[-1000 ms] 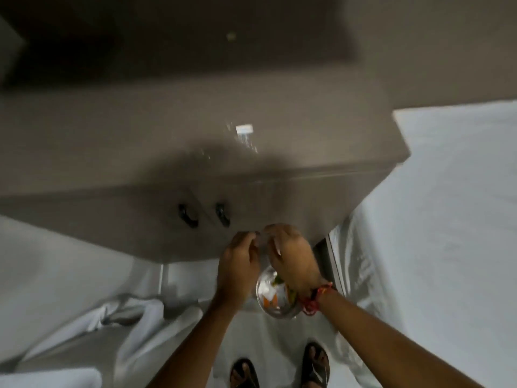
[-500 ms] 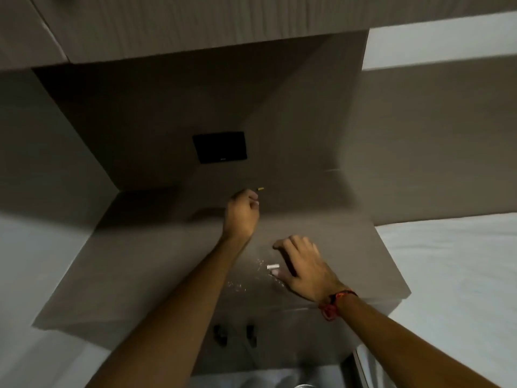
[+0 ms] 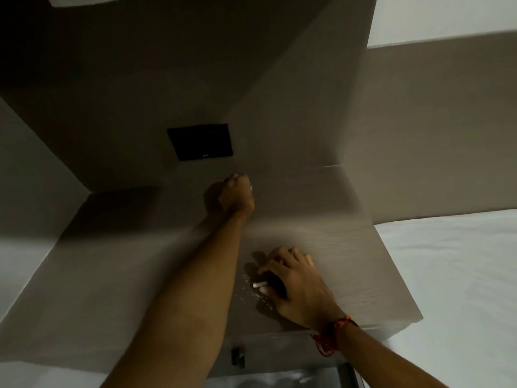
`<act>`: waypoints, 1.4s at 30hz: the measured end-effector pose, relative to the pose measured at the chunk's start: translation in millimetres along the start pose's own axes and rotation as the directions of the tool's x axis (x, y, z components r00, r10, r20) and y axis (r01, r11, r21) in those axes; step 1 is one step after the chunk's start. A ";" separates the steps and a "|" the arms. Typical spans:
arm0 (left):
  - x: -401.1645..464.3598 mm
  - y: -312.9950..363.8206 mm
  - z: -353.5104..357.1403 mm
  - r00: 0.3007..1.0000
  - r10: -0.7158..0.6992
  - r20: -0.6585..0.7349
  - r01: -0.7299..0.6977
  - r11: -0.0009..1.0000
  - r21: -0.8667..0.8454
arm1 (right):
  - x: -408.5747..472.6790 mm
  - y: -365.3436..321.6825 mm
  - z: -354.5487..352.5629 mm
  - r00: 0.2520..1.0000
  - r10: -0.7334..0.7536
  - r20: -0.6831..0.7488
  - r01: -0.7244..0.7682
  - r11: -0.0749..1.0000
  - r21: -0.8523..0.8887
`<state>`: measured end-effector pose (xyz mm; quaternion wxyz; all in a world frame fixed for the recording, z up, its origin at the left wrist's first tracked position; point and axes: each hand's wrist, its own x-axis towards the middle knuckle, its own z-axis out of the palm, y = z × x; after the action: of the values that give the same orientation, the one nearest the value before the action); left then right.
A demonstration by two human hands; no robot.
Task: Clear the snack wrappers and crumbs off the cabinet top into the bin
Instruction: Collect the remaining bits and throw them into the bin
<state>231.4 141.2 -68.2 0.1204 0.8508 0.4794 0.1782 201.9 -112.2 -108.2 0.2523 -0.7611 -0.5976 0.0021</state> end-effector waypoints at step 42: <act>-573.8 -208.1 303.4 0.707 -0.304 0.639 0.551 0.803 -0.227 | -396.7 27.2 337.3 0.189 0.912 0.364 -0.967 0.109 0.230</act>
<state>-76.0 -255.4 -529.4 0.4695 0.6814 0.5610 -0.0255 10.5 -349.2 -531.5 0.3074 -0.8896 0.0228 0.3371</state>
